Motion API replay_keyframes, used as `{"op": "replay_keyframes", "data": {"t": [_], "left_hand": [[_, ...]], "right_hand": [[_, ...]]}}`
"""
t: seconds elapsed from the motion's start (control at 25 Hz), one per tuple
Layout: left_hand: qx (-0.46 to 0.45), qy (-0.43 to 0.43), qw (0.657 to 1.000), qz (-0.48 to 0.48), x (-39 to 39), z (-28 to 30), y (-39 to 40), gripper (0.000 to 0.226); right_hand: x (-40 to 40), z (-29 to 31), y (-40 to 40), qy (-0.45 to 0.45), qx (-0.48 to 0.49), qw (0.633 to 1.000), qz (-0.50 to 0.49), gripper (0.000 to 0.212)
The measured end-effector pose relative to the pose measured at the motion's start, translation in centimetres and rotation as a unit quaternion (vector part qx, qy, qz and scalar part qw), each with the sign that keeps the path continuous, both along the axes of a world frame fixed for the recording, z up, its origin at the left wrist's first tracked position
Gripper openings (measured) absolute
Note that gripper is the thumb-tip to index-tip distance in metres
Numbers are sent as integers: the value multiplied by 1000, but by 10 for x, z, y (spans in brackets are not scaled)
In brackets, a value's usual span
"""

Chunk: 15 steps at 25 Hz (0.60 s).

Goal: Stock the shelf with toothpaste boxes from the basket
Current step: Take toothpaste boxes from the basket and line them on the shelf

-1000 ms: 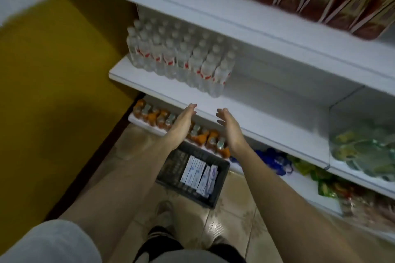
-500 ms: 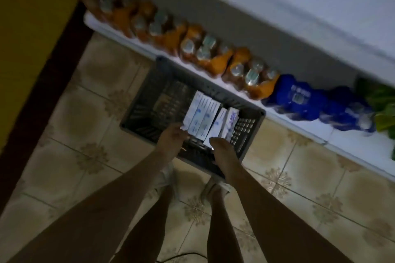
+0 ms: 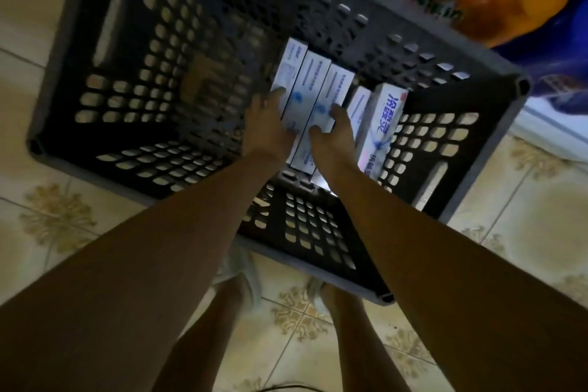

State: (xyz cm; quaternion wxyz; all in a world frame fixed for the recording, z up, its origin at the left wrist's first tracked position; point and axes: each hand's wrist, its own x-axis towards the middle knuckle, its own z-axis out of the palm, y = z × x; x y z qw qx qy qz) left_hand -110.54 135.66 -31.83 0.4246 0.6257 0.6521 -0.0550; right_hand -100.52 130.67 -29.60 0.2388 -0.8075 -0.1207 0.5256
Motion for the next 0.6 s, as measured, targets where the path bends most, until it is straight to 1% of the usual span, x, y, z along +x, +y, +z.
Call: {"op": "replay_keyframes", "data": {"t": [0.04, 0.08, 0.12, 0.16, 0.24, 0.28, 0.32, 0.36, 0.4, 0.44, 0.48, 0.52, 0.6], "left_hand": [[7, 20, 1000, 11, -1, -7, 4, 73], [-5, 26, 999, 32, -2, -9, 8, 77], [-26, 26, 998, 49, -4, -13, 12, 76], [-44, 21, 997, 52, -8, -15, 16, 69], [-59, 20, 998, 25, -20, -19, 24, 56], [-73, 9, 997, 17, -28, -20, 29, 54], [-105, -27, 993, 38, -38, -20, 35, 52], [-161, -74, 980, 86, -48, -20, 39, 48], [-221, -114, 958, 141, -58, -18, 43, 41], [-264, -138, 934, 196, -65, -17, 46, 33], [-283, -142, 913, 255, -71, -19, 49, 27], [-275, -141, 900, 309, -74, -21, 52, 27], [-215, -138, 881, 398, -74, -26, 53, 36]], "right_hand": [[-3, -4, 2, 7, 7, 1000, 7, 57], [-6, -8, 5, 22, 9, 1000, 13, 57], [-9, -13, 10, 36, 4, 999, 18, 58], [-12, -18, 14, 48, -6, 999, 18, 59], [-17, -24, 23, 59, -25, 998, -7, 61], [-21, -24, 27, 58, -28, 998, -28, 62], [-25, -24, 32, 57, -30, 997, -49, 64], [-30, -23, 36, 51, -37, 996, -64, 66], [-33, -23, 39, 42, -46, 995, -75, 68], [-37, -22, 43, 29, -59, 994, -82, 70], [-40, -20, 46, 14, -70, 994, -84, 70], [-42, -19, 50, 3, -74, 994, -77, 69], [-46, -20, 56, -10, -72, 997, -31, 62]]}}
